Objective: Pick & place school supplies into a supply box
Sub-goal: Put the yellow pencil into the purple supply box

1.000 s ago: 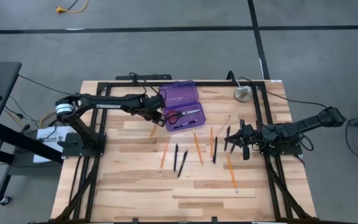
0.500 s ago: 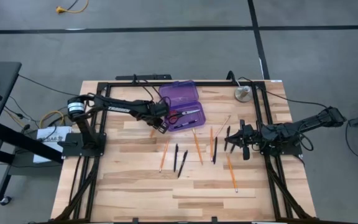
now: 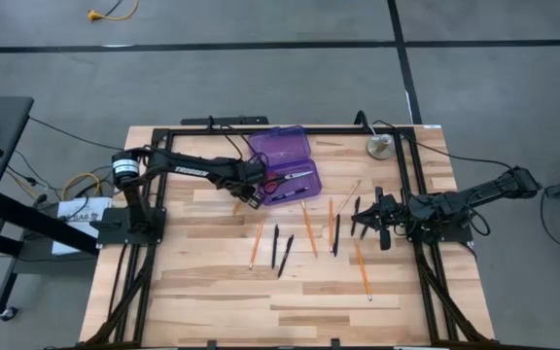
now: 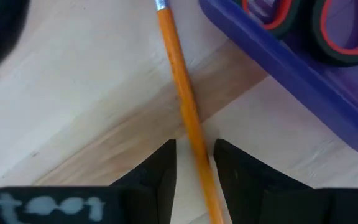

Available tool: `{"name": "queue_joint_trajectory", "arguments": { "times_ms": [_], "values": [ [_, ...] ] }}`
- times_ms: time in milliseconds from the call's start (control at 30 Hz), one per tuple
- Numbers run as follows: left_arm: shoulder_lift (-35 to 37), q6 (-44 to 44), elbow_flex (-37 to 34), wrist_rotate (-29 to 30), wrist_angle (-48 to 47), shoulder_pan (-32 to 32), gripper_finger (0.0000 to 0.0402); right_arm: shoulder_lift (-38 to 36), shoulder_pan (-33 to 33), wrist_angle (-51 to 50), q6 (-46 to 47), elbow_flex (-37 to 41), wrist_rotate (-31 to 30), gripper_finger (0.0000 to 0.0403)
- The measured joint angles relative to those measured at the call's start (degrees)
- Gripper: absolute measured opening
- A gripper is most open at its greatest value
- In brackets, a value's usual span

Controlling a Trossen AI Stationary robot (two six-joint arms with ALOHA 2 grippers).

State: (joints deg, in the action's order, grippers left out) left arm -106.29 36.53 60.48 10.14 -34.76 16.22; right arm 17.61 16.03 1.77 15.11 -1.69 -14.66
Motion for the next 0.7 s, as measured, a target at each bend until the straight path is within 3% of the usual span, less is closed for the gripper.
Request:
{"name": "queue_joint_trajectory", "arguments": {
  "times_ms": [333,600,700],
  "values": [
    [-1.5,0.7,0.5,1.4,-1.1,-0.6,0.0097,0.0,0.0,0.0,0.0,0.0,0.0,0.0000],
    [-1.9,3.5,2.5,-0.4,-4.1,-0.6,0.0015,0.0,0.0,0.0,0.0,0.0,0.0,0.0000],
    [-1.9,4.6,2.5,-0.4,-4.4,-0.6,0.0011,0.0,0.0,0.0,0.0,0.0,0.0,0.0000]
  ]
}}
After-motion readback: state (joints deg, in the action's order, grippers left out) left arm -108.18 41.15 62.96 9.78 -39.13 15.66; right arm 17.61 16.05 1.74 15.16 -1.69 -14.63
